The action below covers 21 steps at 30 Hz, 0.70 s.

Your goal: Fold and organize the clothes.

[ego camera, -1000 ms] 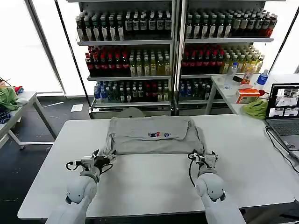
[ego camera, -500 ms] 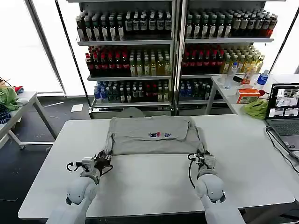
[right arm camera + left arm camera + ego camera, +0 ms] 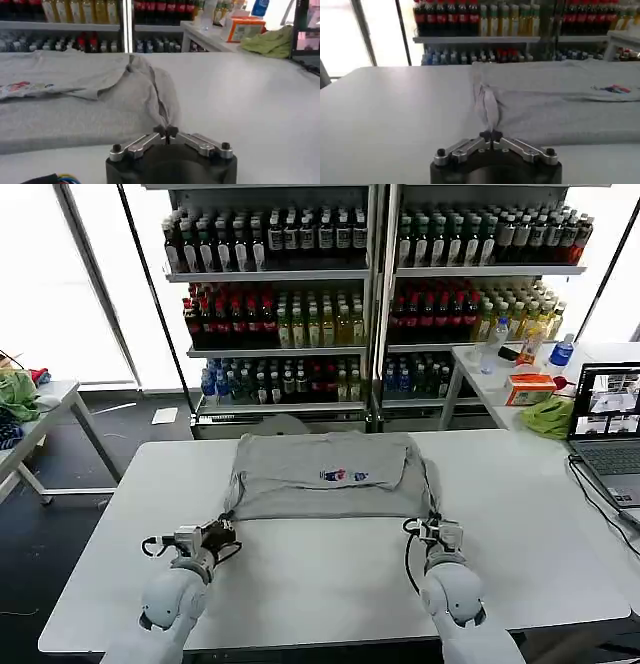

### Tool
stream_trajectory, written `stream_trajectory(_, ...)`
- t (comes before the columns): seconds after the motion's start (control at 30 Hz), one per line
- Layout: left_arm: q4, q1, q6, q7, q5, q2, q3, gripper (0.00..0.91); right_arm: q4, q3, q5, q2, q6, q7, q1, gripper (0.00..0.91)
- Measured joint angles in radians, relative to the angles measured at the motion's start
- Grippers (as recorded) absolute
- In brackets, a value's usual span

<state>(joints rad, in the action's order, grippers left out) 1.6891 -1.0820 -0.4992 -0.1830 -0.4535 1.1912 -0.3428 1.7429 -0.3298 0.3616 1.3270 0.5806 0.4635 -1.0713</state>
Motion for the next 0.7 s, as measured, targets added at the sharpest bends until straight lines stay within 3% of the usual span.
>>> stream_trajectory(0.4, 0.109, -0.071, 0.000, -0.010, 0.000, -0.034, -0.036, 0.000, 0.140, -0.028, 0.003, -0.026, 0.002, 0.020, -0.083, 0.000)
stream_trajectory(0.7, 0.266, -0.211, -0.009, -0.029, 0.015, -0.054, -0.074, 0.000, 0.289, -0.039, -0.024, -0.032, 0.002, 0.040, -0.211, 0.000)
